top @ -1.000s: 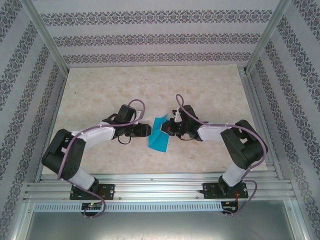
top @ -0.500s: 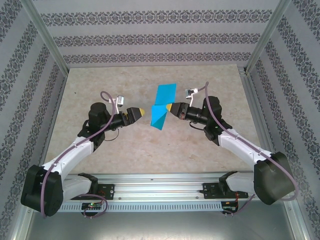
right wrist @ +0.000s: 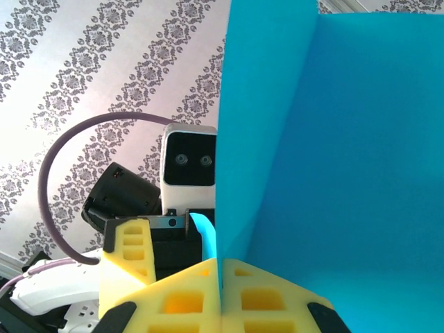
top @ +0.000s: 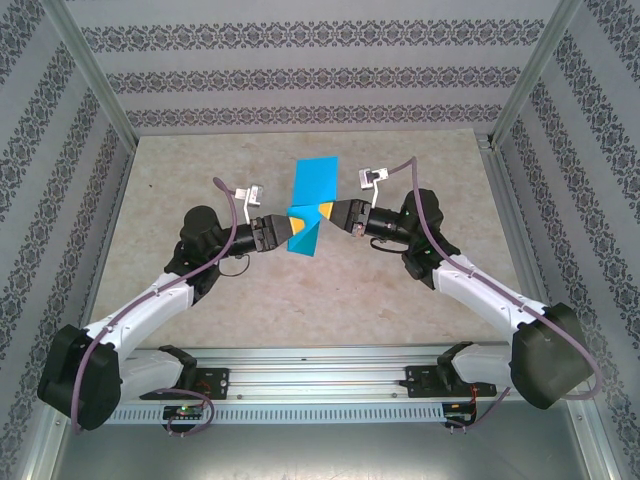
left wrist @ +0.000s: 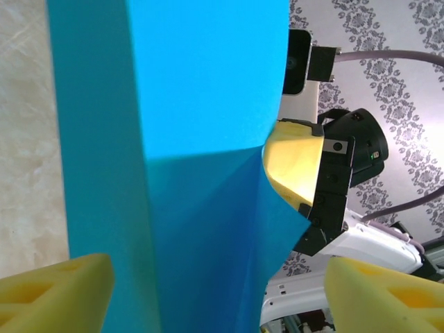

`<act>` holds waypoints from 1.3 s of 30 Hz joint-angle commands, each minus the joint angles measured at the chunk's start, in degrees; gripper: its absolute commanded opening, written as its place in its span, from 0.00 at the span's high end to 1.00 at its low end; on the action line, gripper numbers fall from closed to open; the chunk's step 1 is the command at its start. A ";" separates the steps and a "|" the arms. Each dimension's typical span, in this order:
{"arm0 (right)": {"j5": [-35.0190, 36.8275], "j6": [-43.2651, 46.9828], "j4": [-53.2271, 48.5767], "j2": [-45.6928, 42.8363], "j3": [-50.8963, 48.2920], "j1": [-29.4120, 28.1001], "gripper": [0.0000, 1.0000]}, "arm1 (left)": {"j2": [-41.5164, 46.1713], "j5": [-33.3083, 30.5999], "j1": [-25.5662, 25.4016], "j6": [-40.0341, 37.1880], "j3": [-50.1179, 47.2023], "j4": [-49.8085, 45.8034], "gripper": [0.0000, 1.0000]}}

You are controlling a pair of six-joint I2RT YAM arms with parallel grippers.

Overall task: Fold a paper plane with a square sheet of paper (fold left side to right side)
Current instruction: Turn over the paper at the center of the table.

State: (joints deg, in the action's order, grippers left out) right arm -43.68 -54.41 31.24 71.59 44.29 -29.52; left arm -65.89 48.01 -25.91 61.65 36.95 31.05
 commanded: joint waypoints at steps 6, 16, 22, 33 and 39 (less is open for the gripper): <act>-0.33 -0.14 2.56 0.13 -0.12 0.85 1.00 | 0.45 0.45 -0.61 -0.57 1.59 1.76 0.61; -0.36 0.40 0.57 -1.06 -2.11 2.98 0.86 | 0.82 -3.52 -0.80 -5.20 1.68 -6.55 0.98; 10.68 14.59 -29.80 -8.58 0.39 7.19 0.66 | 4.75 -27.15 -6.35 -26.10 9.76 -42.75 1.00; 46.11 27.25 -71.43 -17.90 4.12 15.32 0.56 | -21.79 -84.34 -26.69 -25.02 39.07 -98.63 1.00; 46.55 28.04 -72.49 -19.37 1.27 17.54 0.55 | -46.34 -93.61 -31.93 -15.67 58.13 -118.90 1.00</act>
State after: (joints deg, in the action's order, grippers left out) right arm -0.51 -28.47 -37.74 53.39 46.98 -12.93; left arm -106.04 -35.33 -56.18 40.66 89.12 -70.30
